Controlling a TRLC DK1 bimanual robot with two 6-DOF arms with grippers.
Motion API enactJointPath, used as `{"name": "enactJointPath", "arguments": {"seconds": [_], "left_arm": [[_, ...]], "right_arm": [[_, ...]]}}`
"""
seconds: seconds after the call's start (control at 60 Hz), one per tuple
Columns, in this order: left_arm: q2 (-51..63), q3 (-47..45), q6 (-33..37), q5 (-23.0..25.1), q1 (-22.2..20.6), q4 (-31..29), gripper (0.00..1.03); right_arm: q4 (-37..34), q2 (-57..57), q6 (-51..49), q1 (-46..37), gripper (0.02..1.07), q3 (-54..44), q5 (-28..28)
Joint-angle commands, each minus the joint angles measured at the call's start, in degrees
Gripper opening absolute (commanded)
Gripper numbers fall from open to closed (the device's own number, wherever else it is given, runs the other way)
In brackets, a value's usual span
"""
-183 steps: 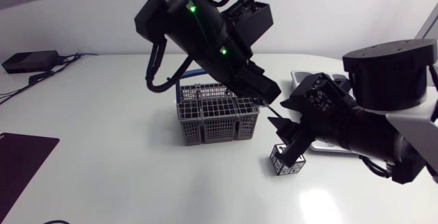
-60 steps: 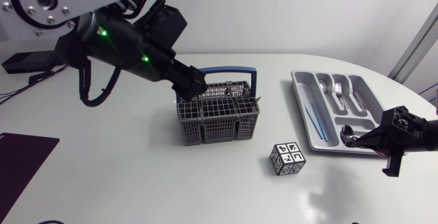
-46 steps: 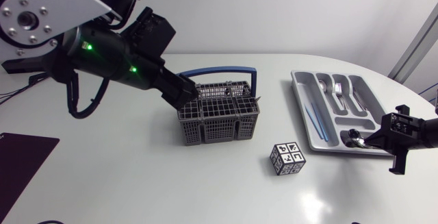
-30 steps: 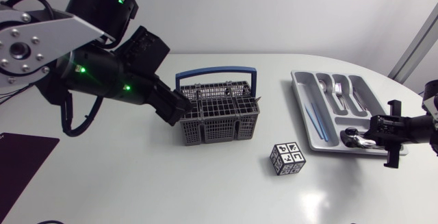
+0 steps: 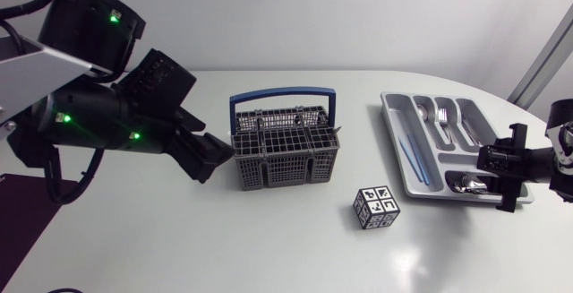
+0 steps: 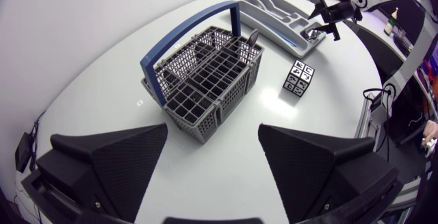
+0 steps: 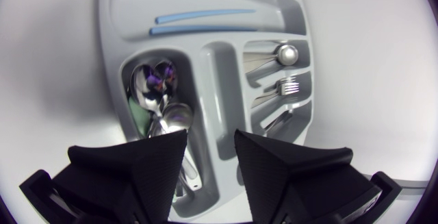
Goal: Transfer all utensils from the basket to the drawer tray.
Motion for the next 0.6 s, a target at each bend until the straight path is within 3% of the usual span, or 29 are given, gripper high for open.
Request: {"name": "enactJointPath", "arguments": {"seconds": [0.0, 0.3, 0.583], "left_arm": [[-1.60, -2.33, 1.17, -0.45, 0.39, 0.16, 0.92], [-6.26, -7.08, 2.84, -0.45, 0.22, 1.04, 0.92], [-9.42, -11.65, 4.34, -1.16, 0.22, 2.44, 0.94]], "right_arm": [[-3.09, -4.62, 8.03, 3.17, 0.69, -0.01, -0.04], [-18.03, -17.10, 34.40, 21.18, 0.69, 3.42, 0.40], [-26.90, -12.62, 63.58, 38.85, 0.69, 13.35, 2.59]]}}
